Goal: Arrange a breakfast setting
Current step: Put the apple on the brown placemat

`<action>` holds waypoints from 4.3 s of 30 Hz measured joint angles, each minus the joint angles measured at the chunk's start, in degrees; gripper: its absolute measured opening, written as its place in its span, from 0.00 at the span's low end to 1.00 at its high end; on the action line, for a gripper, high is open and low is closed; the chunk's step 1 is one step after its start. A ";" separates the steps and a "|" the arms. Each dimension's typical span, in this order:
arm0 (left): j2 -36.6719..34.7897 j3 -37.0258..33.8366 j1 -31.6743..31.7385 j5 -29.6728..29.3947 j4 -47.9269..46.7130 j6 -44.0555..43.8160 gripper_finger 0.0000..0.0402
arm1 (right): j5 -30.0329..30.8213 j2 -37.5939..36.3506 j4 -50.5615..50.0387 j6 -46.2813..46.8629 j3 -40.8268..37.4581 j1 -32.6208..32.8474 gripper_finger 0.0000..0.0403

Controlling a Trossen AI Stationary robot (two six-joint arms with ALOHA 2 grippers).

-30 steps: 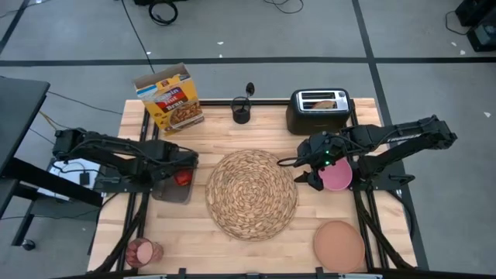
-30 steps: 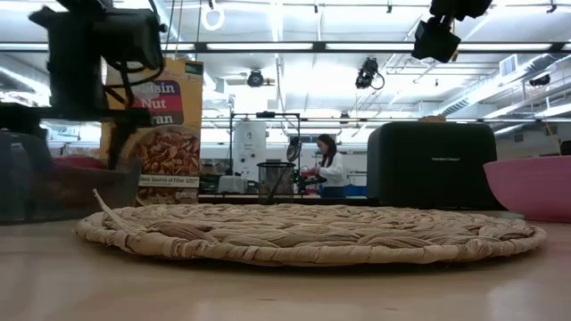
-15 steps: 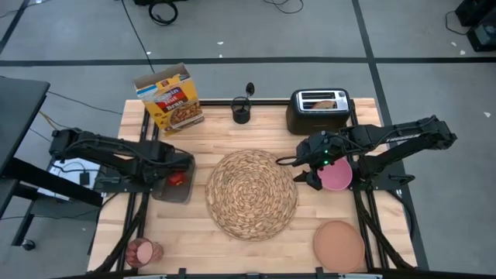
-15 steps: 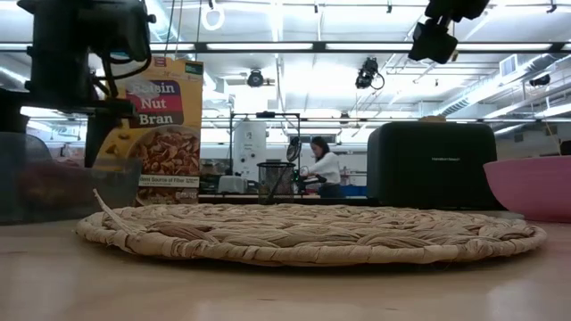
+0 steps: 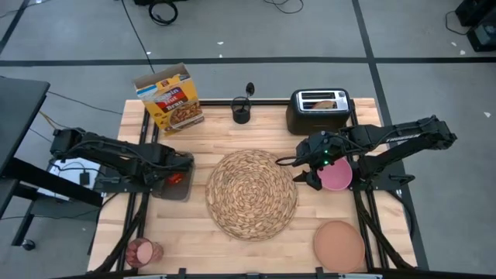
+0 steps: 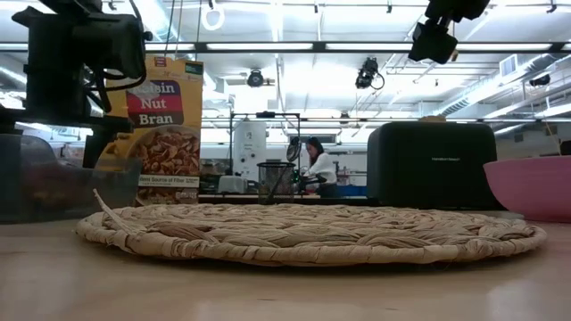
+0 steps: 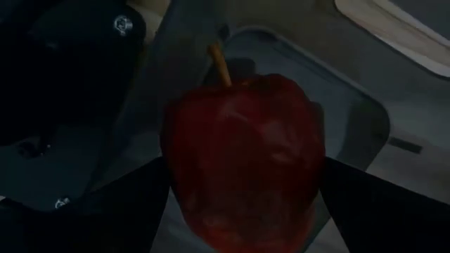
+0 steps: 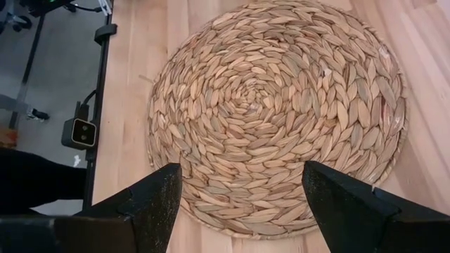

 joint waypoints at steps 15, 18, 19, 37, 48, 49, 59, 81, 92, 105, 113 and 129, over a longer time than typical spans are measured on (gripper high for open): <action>-0.12 0.30 -0.09 -0.14 -0.08 0.34 0.87 | -0.02 0.00 -0.07 0.17 0.00 0.00 0.87; 0.24 -0.07 -0.04 -0.01 0.28 1.38 0.94 | -0.03 0.00 -0.08 0.24 0.00 0.00 0.89; 0.42 -0.19 -0.04 0.05 0.56 1.57 0.95 | -0.04 0.00 -0.07 0.26 0.00 0.00 0.90; 3.40 -3.07 0.37 -5.62 6.67 -2.01 0.89 | -0.07 -0.05 0.83 -3.13 0.02 -0.12 0.90; 2.33 8.13 -0.29 -10.69 -0.20 6.70 0.83 | 3.30 -0.39 -1.15 -7.08 7.21 0.39 0.88; 2.12 10.33 -0.67 -11.92 -2.03 8.39 0.83 | 3.79 -0.40 -1.07 -7.60 7.87 0.71 0.88; -0.83 30.09 -7.44 -33.44 -5.31 37.65 0.83 | 11.05 0.01 1.52 -4.98 9.14 6.19 0.88; 5.45 0.85 -11.42 -33.66 88.10 110.53 0.83 | 28.06 18.61 39.17 -4.46 9.14 6.88 0.86; 16.97 0.80 -13.98 -37.91 91.40 98.91 0.83 | 23.98 30.56 51.50 -3.56 9.14 0.46 0.79; 16.34 0.86 -18.00 -42.89 91.78 101.49 0.83 | 22.26 35.50 57.69 -1.32 9.14 -0.51 0.49; 15.03 0.82 -18.06 -43.56 91.97 103.12 0.83 | 22.45 35.50 58.53 -2.14 9.14 -0.58 0.44; 15.03 0.82 -16.03 -43.23 92.84 104.54 0.87 | 21.00 35.52 59.30 -2.69 9.16 -1.31 0.04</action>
